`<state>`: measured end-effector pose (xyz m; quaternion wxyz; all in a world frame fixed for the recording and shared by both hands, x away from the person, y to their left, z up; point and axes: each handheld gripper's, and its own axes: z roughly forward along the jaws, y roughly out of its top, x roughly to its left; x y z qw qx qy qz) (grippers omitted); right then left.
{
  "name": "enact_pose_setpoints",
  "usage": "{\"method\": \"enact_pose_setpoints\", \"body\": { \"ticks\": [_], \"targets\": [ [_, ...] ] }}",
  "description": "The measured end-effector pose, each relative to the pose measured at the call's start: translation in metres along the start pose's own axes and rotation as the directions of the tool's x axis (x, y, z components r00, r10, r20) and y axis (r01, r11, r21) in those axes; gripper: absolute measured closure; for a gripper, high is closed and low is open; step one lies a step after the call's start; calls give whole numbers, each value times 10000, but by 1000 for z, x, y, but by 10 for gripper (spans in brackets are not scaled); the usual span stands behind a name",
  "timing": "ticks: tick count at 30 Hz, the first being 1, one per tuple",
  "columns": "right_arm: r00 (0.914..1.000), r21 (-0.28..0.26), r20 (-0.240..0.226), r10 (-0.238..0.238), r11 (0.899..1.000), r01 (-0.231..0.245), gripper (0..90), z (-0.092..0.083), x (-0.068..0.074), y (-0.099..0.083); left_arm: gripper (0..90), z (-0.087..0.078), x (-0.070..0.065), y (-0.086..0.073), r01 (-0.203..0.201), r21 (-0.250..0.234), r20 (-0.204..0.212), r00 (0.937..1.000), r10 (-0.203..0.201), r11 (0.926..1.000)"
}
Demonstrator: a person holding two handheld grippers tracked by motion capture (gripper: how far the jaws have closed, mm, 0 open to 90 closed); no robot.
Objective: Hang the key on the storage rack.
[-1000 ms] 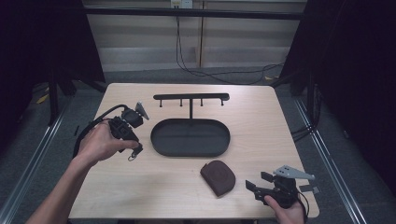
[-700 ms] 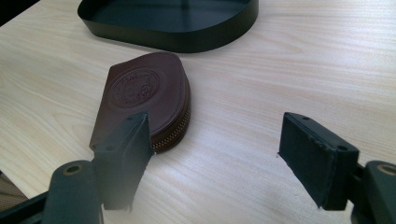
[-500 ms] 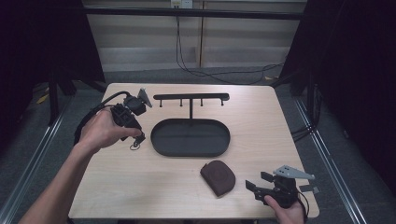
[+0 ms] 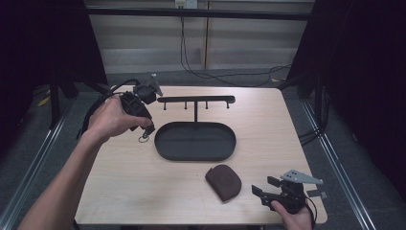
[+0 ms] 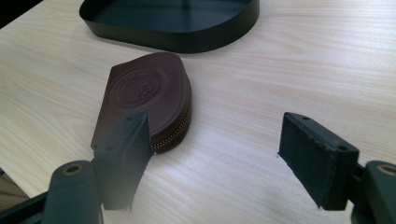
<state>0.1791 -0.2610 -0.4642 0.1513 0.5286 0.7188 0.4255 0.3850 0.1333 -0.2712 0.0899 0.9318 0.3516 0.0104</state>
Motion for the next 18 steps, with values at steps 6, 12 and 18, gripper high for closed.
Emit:
{"method": "enact_pose_setpoints", "body": {
  "ticks": [6,12,18],
  "targets": [
    [10000,-21,-20,7,10000,-7,251,0,0,0,681,-2,5,12,49,-70,53,10000,-49,10000],
    [10000,-46,-42,-11,10000,11,251,0,0,0,681,1,10,24,112,77,77,9999,-112,9999],
    [10000,-71,-81,15,10000,-15,251,-1,0,0,681,3,16,36,234,29,277,9993,-235,9997]
  ]
}}
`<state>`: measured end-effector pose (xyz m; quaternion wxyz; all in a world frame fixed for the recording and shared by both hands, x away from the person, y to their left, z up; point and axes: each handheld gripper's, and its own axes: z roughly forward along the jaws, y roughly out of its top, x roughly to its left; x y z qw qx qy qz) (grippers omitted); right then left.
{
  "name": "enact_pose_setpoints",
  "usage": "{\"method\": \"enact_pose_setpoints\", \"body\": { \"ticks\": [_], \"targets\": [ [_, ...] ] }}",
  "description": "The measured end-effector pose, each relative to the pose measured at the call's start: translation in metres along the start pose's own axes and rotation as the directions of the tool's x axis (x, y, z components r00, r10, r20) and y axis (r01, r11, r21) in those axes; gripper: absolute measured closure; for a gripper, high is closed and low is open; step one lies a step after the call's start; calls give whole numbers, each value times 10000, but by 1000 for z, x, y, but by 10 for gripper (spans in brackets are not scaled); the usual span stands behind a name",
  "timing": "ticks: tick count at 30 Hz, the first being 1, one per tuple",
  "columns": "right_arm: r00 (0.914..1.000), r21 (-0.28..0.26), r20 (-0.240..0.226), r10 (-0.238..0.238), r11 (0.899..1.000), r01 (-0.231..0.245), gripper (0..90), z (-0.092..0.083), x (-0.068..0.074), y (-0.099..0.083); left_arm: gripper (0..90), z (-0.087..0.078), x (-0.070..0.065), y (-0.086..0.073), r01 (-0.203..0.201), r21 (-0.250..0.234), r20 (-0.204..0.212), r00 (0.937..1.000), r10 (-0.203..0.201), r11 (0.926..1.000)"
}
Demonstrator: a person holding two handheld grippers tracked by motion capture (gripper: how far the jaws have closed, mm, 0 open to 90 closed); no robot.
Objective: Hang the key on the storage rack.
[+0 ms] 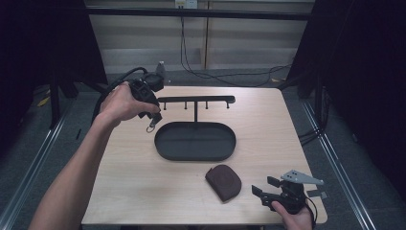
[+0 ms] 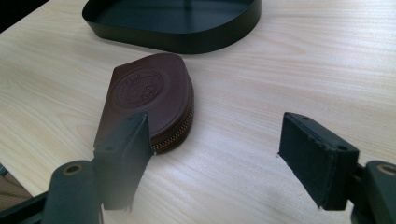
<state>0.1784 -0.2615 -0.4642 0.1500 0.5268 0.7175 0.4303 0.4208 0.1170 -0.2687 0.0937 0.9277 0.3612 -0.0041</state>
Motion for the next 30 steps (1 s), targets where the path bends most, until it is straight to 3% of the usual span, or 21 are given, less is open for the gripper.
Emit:
{"method": "enact_pose_setpoints", "body": {
  "ticks": [9,15,21,30],
  "targets": [
    [10000,-47,-73,29,10000,-29,251,-1,0,0,681,-3,-2,19,-164,110,-196,9997,166,9998],
    [9999,-54,-114,3,10000,-3,251,-2,1,0,681,-7,2,29,47,79,-226,9997,-46,10000],
    [9999,-104,-127,37,9999,-38,250,-2,0,-1,681,0,10,37,296,339,-272,9992,-286,9990],
    [9998,-84,-169,37,10000,-38,250,-2,0,0,681,3,13,49,607,67,-6,9982,-607,9981]
  ]
}}
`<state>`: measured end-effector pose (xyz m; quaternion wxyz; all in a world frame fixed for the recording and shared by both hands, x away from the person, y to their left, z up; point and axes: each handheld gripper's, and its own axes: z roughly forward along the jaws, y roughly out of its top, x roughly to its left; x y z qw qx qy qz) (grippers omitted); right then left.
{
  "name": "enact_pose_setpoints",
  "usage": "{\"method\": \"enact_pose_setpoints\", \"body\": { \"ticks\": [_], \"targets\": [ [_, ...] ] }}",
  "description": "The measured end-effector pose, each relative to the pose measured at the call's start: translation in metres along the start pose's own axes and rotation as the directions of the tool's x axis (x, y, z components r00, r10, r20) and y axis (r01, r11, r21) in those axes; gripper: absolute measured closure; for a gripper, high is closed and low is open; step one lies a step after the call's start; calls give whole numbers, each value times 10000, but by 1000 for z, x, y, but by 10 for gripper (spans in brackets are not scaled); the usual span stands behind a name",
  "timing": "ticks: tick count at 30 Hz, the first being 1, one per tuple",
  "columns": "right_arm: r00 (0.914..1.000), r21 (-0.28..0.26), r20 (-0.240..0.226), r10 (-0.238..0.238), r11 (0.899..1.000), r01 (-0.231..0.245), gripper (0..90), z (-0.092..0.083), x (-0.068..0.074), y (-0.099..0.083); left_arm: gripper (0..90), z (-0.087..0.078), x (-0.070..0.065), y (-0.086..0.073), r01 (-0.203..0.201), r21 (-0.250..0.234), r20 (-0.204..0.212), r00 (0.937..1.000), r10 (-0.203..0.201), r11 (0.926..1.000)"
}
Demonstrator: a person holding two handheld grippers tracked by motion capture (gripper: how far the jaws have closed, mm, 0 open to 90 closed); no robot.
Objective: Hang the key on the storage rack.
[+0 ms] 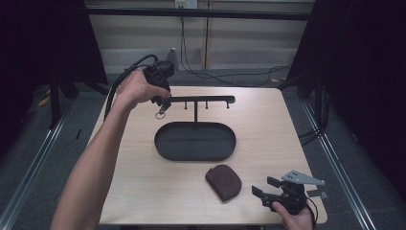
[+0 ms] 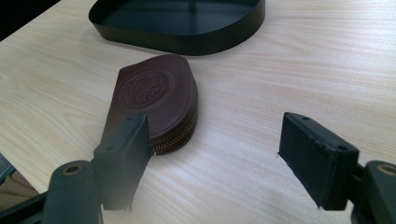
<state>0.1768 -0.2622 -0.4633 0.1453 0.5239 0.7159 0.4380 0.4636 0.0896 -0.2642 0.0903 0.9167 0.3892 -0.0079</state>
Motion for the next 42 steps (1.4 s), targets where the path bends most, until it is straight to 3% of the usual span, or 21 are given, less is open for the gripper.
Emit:
{"method": "enact_pose_setpoints", "body": {
  "ticks": [2,4,7,14,17,19,25,31,42],
  "targets": [
    [10000,-5,-4,-14,10000,14,250,0,0,0,681,0,1,3,-83,-97,129,9999,85,9999],
    [10000,0,-9,-15,10000,15,250,0,0,0,681,2,-1,6,-65,49,-67,10000,66,10000],
    [10000,7,-28,-31,10000,31,250,0,0,0,681,4,1,11,-59,34,-39,10000,59,10000],
    [10000,8,-75,-54,10000,54,250,0,0,0,681,9,9,16,236,133,-102,9997,-235,9996],
    [9999,12,-80,-62,10000,62,250,0,0,0,681,9,15,16,231,167,-109,9997,-229,9996],
    [9999,10,-83,-62,10000,62,250,0,0,0,681,9,16,16,428,3,-168,9989,-428,9991],
    [9999,34,-80,-74,10000,74,250,0,0,0,681,6,18,16,418,-359,-174,9989,-424,9985],
    [9999,27,-97,-71,10000,71,250,0,0,0,681,6,22,16,532,-285,-156,9984,-536,9982],
    [9999,67,-69,-106,9999,106,250,1,1,0,679,10,27,11,689,-173,-615,9957,-699,9975]
  ]
}}
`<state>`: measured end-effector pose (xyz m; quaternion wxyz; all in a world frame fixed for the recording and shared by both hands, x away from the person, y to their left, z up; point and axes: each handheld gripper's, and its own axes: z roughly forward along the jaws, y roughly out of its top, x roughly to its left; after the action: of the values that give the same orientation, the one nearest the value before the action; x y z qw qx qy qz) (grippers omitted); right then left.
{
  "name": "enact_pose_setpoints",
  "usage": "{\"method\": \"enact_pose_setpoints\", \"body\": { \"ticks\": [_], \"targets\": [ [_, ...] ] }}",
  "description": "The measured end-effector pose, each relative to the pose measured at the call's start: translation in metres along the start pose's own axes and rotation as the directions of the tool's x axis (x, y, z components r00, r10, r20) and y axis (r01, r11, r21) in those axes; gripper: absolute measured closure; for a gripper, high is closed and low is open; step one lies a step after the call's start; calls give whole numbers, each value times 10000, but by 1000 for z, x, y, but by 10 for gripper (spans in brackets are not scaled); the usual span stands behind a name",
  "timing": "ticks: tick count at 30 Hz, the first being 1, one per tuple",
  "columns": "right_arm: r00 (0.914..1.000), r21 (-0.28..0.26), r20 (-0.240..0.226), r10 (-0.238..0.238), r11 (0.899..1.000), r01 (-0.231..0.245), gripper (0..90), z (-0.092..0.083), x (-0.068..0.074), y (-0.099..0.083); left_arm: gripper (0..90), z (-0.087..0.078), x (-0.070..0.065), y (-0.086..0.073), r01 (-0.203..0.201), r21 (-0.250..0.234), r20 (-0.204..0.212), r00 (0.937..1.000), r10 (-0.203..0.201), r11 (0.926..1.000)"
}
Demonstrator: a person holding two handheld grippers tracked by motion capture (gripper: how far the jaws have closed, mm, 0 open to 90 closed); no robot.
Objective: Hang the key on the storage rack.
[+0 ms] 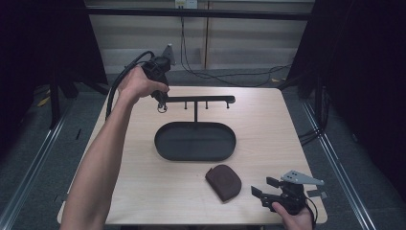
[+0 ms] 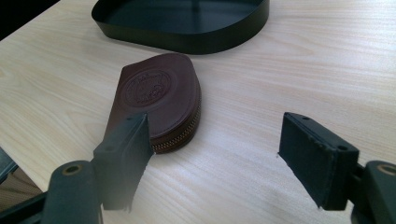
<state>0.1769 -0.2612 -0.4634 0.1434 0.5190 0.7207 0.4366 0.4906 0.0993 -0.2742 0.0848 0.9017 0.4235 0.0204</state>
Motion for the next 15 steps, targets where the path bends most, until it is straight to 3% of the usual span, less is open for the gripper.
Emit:
{"method": "enact_pose_setpoints", "body": {
  "ticks": [3,5,7,9,11,15],
  "targets": [
    [10000,-3,4,5,10000,-5,250,0,0,0,678,1,1,-1,-20,-17,-67,10000,20,10000],
    [10000,0,9,25,10000,-25,250,0,0,0,679,2,1,-3,24,5,339,9994,-24,10000],
    [10000,4,4,3,10000,-3,250,0,0,0,680,2,0,-3,-31,44,150,9999,30,10000],
    [10000,25,-6,-5,10000,5,250,0,0,0,680,2,-1,-3,-13,-27,317,9995,14,10000],
    [10000,25,-1,-5,10000,5,250,0,0,0,680,-1,-2,-2,80,-157,221,9997,-76,9998],
    [10000,37,-9,-8,10000,8,250,1,0,0,680,-4,-5,-2,-89,-184,272,9996,94,9998]
  ]
}}
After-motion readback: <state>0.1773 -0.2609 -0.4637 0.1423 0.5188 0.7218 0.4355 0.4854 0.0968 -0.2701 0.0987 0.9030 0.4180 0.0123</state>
